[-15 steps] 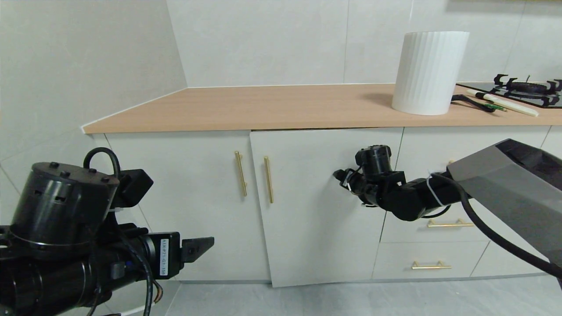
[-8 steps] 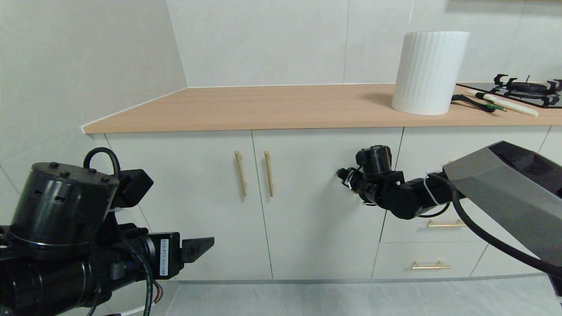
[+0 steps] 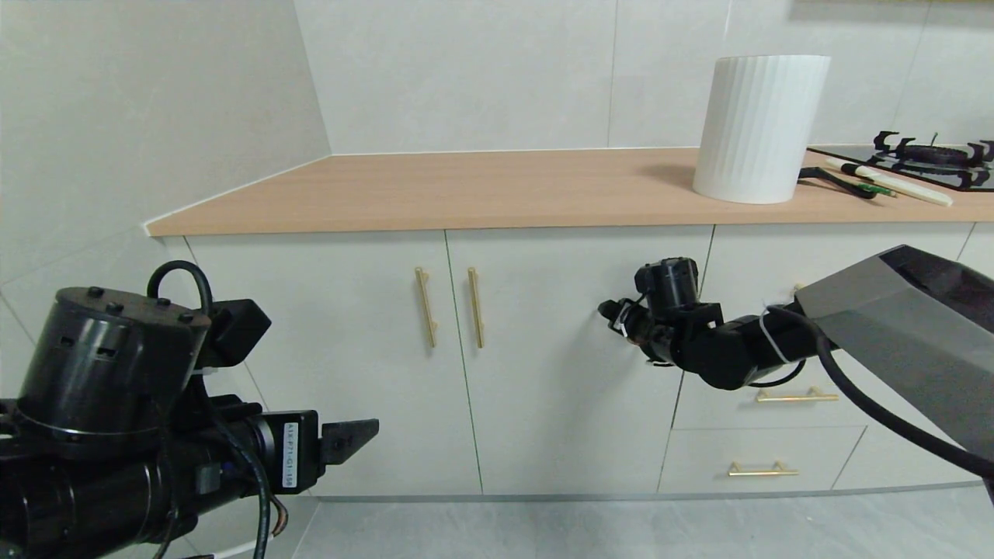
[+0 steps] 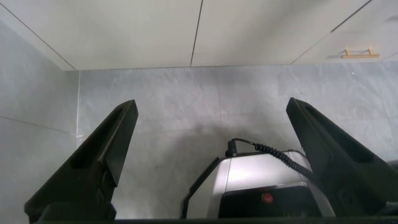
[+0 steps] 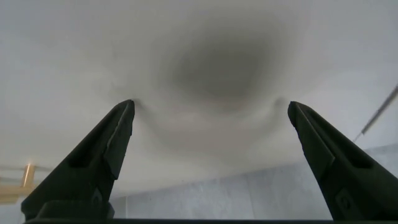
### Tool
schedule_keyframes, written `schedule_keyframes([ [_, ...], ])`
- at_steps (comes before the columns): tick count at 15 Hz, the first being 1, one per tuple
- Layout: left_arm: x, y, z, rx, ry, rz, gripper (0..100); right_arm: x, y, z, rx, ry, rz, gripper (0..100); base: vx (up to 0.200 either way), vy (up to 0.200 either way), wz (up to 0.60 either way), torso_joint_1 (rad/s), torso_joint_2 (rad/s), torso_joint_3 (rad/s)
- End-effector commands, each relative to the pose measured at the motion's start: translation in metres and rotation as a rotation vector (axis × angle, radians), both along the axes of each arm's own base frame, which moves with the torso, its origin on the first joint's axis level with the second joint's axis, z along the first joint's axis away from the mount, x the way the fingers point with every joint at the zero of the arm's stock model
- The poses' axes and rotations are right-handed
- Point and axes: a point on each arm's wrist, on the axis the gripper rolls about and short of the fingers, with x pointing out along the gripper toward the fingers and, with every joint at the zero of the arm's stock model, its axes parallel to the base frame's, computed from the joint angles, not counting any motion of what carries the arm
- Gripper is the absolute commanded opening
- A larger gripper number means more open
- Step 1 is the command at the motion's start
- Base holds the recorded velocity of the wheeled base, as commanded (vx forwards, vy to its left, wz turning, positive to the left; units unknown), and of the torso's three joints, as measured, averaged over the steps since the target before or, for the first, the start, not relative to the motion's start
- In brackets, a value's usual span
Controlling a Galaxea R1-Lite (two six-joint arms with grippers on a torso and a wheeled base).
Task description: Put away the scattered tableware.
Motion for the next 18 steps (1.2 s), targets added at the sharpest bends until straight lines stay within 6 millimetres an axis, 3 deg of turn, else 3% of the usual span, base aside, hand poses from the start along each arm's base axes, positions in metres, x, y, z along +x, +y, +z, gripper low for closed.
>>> schedule_keyframes([
  [1, 0.0, 0.0, 0.0, 0.001, 0.001, 0.001, 100, -0.016, -0.004, 0.019, 0.019, -0.006, 0.038, 100, 0.0, 0.0, 0.0, 0.0, 0.0, 0.0],
  [4, 0.0, 0.0, 0.0, 0.001, 0.001, 0.001, 100, -0.065, -0.019, 0.037, 0.079, 0.07, 0.286, 100, 0.0, 0.0, 0.0, 0.0, 0.0, 0.0],
  [8, -0.001, 0.001, 0.002, -0.004, -0.008, 0.001, 100, -0.087, -0.029, 0.052, 0.043, 0.044, 0.366, 100, 0.0, 0.0, 0.0, 0.0, 0.0, 0.0],
  [10, -0.007, 0.004, 0.008, -0.021, -0.037, 0.004, 100, -0.111, -0.041, 0.076, 0.022, -0.014, 0.384, 100, 0.0, 0.0, 0.0, 0.0, 0.0, 0.0],
  [14, -0.037, 0.033, 0.026, -0.087, -0.156, 0.064, 100, -0.211, -0.098, 0.123, -0.103, -0.212, 0.411, 100, 0.0, 0.0, 0.0, 0.0, 0.0, 0.0],
  [16, -0.064, 0.05, 0.029, -0.12, -0.23, 0.085, 100, -0.268, -0.127, 0.134, -0.137, -0.333, 0.354, 100, 0.0, 0.0, 0.0, 0.0, 0.0, 0.0],
  [17, -0.074, 0.056, 0.031, -0.134, -0.263, 0.091, 100, -0.286, -0.137, 0.136, -0.149, -0.379, 0.331, 100, 0.0, 0.0, 0.0, 0.0, 0.0, 0.0],
  [18, -0.1, 0.071, 0.031, -0.14, -0.354, 0.109, 100, -0.33, -0.158, 0.14, -0.171, -0.505, 0.293, 100, 0.0, 0.0, 0.0, 0.0, 0.0, 0.0],
])
